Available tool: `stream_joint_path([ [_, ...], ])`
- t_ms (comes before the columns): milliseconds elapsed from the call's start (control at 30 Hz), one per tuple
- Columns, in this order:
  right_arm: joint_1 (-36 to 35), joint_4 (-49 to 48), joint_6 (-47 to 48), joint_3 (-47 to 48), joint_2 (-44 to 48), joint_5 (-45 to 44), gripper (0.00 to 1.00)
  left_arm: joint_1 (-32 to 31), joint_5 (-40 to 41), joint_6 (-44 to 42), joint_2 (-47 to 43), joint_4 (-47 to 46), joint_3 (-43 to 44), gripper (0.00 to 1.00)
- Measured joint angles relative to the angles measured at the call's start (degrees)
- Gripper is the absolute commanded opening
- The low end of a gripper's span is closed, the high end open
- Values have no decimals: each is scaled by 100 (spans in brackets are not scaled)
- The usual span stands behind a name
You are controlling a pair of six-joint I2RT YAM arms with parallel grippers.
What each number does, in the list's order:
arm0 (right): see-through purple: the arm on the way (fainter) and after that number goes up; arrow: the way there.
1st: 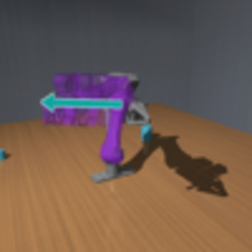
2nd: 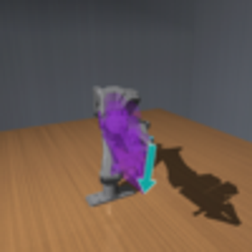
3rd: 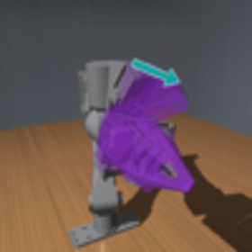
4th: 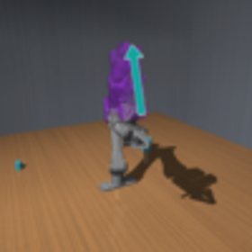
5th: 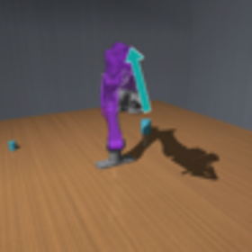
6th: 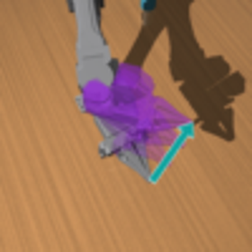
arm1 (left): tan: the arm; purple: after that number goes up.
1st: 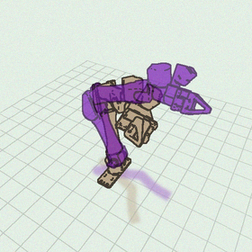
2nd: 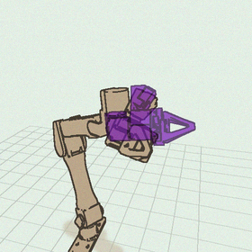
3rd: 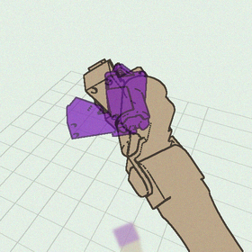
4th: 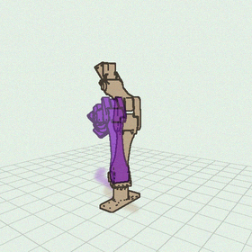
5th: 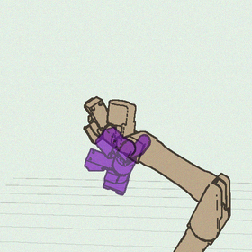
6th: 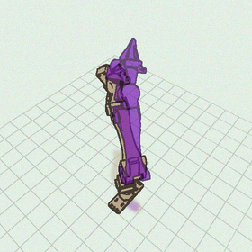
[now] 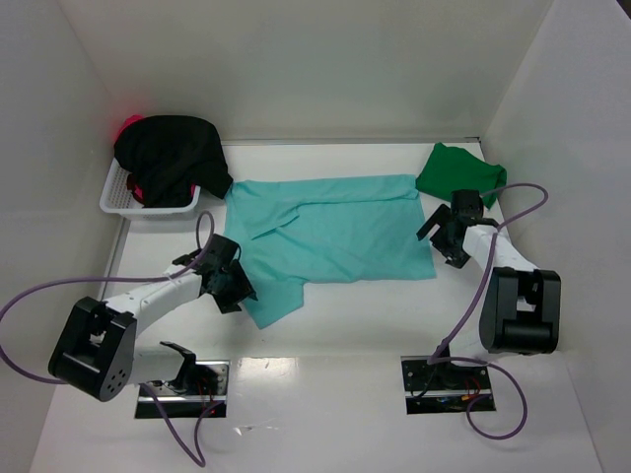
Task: Fold and stack the t-shirts
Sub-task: Grap the side of the flattened tshirt closest away from the robot with both arms
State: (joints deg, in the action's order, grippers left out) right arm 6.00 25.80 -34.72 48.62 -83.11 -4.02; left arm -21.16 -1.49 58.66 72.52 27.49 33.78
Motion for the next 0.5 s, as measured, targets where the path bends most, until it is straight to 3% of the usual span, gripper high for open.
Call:
stream_joint_path([
  [167,0,8,-41,-29,25,-34,100,-6,-150,-3,39,-129,-47,52],
  [433,0,92,-199,-140,197,-26,99,-6,-259,-3,49,-311,-166,31],
  [500,0,112,-258,-140,216,-12,98,-6,-292,8,49,-355,-193,20],
])
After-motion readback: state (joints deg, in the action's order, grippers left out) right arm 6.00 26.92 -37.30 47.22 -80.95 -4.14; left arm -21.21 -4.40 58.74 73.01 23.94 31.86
